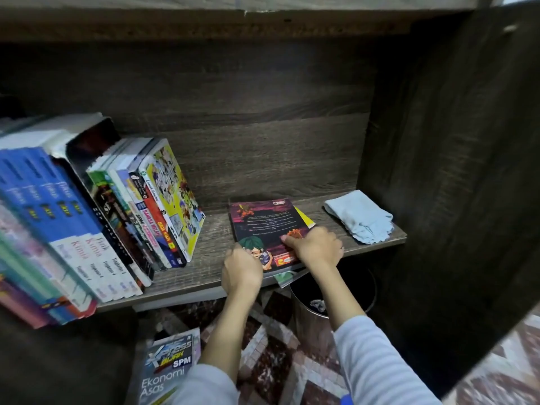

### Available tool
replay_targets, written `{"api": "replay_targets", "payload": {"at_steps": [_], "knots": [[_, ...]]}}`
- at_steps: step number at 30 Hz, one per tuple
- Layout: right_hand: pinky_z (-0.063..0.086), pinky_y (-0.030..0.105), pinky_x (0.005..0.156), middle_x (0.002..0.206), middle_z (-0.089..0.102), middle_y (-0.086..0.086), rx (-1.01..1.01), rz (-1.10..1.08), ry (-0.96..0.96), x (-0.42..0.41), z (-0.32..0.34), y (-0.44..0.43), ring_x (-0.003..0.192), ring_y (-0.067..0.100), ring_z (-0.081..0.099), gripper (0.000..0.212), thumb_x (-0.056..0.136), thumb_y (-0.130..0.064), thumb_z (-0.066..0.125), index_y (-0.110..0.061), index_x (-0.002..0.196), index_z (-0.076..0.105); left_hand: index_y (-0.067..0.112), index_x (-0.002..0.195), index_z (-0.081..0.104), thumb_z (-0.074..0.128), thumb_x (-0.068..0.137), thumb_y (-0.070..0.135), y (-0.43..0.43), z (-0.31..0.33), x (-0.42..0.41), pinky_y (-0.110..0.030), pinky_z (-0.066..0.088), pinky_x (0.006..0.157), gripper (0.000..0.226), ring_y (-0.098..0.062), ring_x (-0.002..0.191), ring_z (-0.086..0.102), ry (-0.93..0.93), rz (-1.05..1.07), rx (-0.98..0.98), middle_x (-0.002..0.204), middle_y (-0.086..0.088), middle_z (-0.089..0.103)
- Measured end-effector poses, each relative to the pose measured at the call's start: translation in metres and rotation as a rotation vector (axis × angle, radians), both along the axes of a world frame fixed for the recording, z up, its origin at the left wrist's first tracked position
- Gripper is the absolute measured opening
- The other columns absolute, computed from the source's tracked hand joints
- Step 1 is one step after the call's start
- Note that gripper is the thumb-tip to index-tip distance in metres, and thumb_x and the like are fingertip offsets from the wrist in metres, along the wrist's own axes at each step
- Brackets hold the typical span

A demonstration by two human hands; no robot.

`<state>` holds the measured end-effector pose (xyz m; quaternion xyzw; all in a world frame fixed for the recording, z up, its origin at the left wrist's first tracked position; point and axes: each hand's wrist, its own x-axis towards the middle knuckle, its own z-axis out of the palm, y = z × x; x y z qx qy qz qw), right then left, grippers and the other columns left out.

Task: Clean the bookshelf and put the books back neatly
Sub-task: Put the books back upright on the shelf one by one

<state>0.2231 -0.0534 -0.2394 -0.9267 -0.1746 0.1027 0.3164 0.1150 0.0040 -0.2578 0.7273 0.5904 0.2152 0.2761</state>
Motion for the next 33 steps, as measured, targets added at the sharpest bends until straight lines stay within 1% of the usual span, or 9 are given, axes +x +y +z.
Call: {"api": "replay_targets", "payload": {"at_steps": [5,10,14,18,20,22,26,29,33], "knots": [[0.045,0.025,0.063,0.087,0.069,0.008,0.345,0.104,0.377,0.012,0.007,-0.005,0.077,0.022,0.065,0.022,0.073,-0.024,0.076,-0.009,0.084,0.065,0.010,0.117,0.059,0.037,0.100,0.018,0.010,0.001,-0.011,-0.034,0.044,0.079,0.029,-0.031,0.098,0.056,-0.100,-0.031,-0.033,0.113,-0.015,0.062],[0.054,0.033,0.042,0.080,0.063,0.009,0.742,0.347,0.843,0.000,0.035,-0.016,0.049,0.015,0.065,0.036,0.080,0.009,0.063,-0.017,0.094,0.042,0.016,0.127,0.056,0.040,0.099,0.010,0.031,0.020,-0.030,-0.022,0.042,0.069,0.033,-0.020,0.092,0.056,-0.386,-0.153,-0.049,0.111,0.001,0.062],[0.056,0.043,0.073,0.091,0.062,0.005,1.024,0.486,0.614,-0.032,0.051,0.005,0.078,0.020,0.065,0.045,0.074,0.019,0.059,-0.018,0.093,0.042,0.018,0.139,0.044,0.043,0.096,0.009,0.047,0.062,-0.036,-0.030,0.047,0.094,0.044,-0.016,0.109,0.057,-0.517,-0.101,0.064,0.132,-0.002,0.055],[0.048,0.040,0.083,0.092,0.061,-0.001,1.002,0.526,0.164,-0.080,0.040,0.035,0.086,0.020,0.059,0.037,0.081,0.007,0.057,-0.018,0.102,0.040,0.019,0.142,0.040,0.039,0.096,0.003,0.042,0.105,-0.056,-0.003,0.042,0.085,0.049,0.026,0.094,0.049,-0.632,-0.105,0.439,0.135,0.015,0.041],[0.046,0.040,0.076,0.095,0.063,0.009,0.944,0.510,0.028,-0.105,0.025,0.049,0.087,0.029,0.060,0.032,0.087,-0.003,0.055,-0.015,0.112,0.041,0.022,0.144,0.034,0.041,0.096,0.014,0.044,0.116,-0.074,-0.022,0.028,0.112,0.049,0.002,0.133,0.033,-0.654,-0.212,0.593,0.148,0.008,0.035],[0.042,0.042,0.069,0.098,0.065,0.019,0.889,0.533,-0.055,-0.123,0.009,0.061,0.087,0.039,0.059,0.032,0.090,-0.006,0.052,-0.013,0.120,0.040,0.033,0.147,0.019,0.035,0.094,0.042,0.046,0.117,-0.089,-0.039,0.008,0.119,0.056,-0.016,0.146,0.009,-0.608,-0.309,0.625,0.156,0.006,0.021],[0.040,0.044,0.074,0.102,0.063,0.025,0.739,0.645,-0.064,-0.143,-0.016,0.074,0.093,0.045,0.057,0.048,0.083,0.004,0.046,-0.027,0.116,0.030,0.056,0.141,0.008,0.031,0.081,0.075,0.044,0.115,-0.108,-0.048,-0.013,0.109,0.068,-0.010,0.142,-0.013,-0.267,-0.348,0.611,0.157,0.017,0.004],[0.041,0.042,0.078,0.112,0.064,0.018,0.695,0.650,0.001,-0.147,-0.024,0.085,0.101,0.042,0.058,0.046,0.083,0.003,0.048,-0.017,0.123,0.037,0.048,0.136,0.033,0.063,0.085,0.039,0.050,0.112,-0.125,-0.053,-0.010,0.114,0.060,-0.013,0.144,-0.009,-0.077,-0.334,0.588,0.156,0.017,0.011],[0.045,0.032,0.087,0.119,0.060,0.008,0.665,0.846,0.304,-0.119,-0.027,0.101,0.103,0.027,0.061,0.061,0.074,0.004,0.061,-0.026,0.123,0.038,0.037,0.143,0.026,0.069,0.082,0.018,0.054,0.112,-0.132,-0.040,-0.008,0.114,0.077,-0.008,0.144,-0.008,0.008,-0.312,0.613,0.156,0.017,0.010]]}}
